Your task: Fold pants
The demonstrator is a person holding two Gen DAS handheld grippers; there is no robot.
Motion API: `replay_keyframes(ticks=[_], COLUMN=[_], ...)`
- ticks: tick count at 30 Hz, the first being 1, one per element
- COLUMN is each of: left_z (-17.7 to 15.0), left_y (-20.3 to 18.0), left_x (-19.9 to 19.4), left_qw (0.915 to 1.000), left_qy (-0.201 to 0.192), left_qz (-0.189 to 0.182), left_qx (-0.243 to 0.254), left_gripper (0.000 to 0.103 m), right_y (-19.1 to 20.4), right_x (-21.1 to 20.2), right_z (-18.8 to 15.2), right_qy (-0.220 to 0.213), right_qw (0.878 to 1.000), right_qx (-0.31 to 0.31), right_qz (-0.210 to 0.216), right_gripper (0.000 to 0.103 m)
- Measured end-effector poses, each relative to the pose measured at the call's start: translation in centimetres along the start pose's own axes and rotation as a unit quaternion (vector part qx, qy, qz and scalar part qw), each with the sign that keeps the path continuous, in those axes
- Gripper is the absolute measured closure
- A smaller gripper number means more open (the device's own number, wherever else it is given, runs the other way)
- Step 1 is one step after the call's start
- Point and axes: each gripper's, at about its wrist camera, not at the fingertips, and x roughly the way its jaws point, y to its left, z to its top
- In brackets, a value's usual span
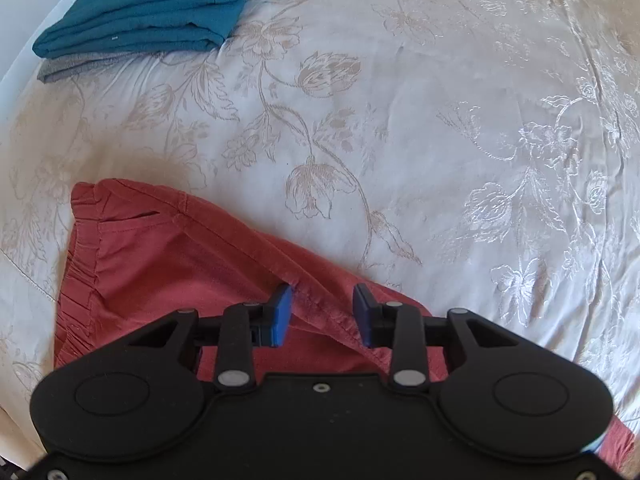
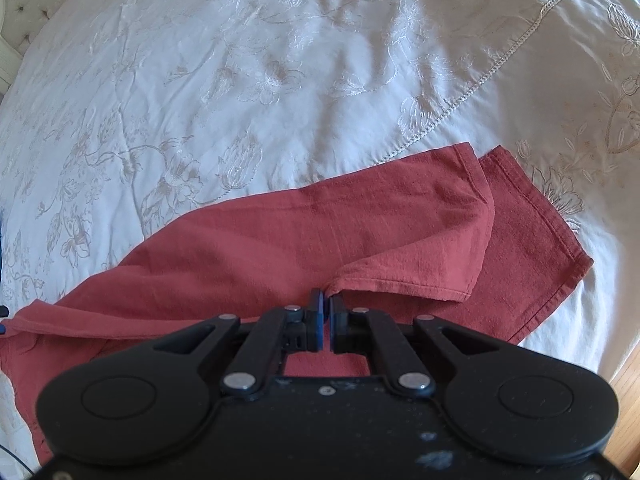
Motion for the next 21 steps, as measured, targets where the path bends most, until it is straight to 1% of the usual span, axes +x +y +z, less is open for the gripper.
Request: replay_keyframes(ticks=[5, 6, 7, 8, 10, 12, 15, 18, 20, 21], left_z=[0.3, 0.4, 0.3, 0.2, -0.3, -1.2, -4.2, -9.1, -13.0, -15.0], left_y=[-0.1, -0.1, 0.1, 0.3, 1.0, 1.5, 2.5, 3.8, 5.0, 5.5], left_x=[1.4, 1.6, 1.7, 1.7, 0.5, -1.5, -6.0, -10.7, -12.4, -12.5], left_qw=[0.9998, 0.9998, 0.9999, 0.9996, 0.9985, 0.9971, 0.9940, 0.9886, 0.9860, 0.9864], left_qy=[0.014, 0.015, 0.012, 0.009, -0.008, -0.036, -0.082, -0.133, -0.153, -0.153], left_qz=[0.015, 0.010, -0.004, -0.020, -0.035, -0.045, -0.057, -0.066, -0.064, -0.055], left_qx=[-0.006, -0.006, -0.009, -0.015, -0.041, -0.050, -0.044, -0.025, -0.019, -0.020], left_gripper=[0.058, 0.064, 0.081, 0.090, 0.095, 0.095, 0.095, 0.095, 0.095, 0.095], right_y=[0.1, 0.0, 0.0, 0.1, 0.1, 0.2, 0.3, 0.1, -0.4, -0.9], right_x=[0.0, 0.0, 0.0, 0.0, 0.0, -0.3, -1.5, -4.0, -5.5, -6.1], right_z=[-0.1, -0.1, -0.1, 0.0, 0.1, 0.3, 0.8, 1.1, 0.9, 0.5], right_qy=[-0.001, -0.001, -0.001, -0.001, -0.001, -0.007, -0.031, -0.072, -0.092, -0.097], right_qw=[1.000, 1.000, 1.000, 1.000, 1.000, 1.000, 0.999, 0.996, 0.994, 0.993], right_qx=[-0.002, -0.002, -0.003, -0.004, -0.009, -0.017, -0.030, -0.052, -0.065, -0.067], right_qz=[0.000, 0.001, 0.001, 0.001, 0.003, 0.005, 0.007, 0.011, 0.015, 0.018], right_gripper=[0.100, 0.100, 0.100, 0.100, 0.100, 0.100, 0.100, 0.100, 0.099, 0.099])
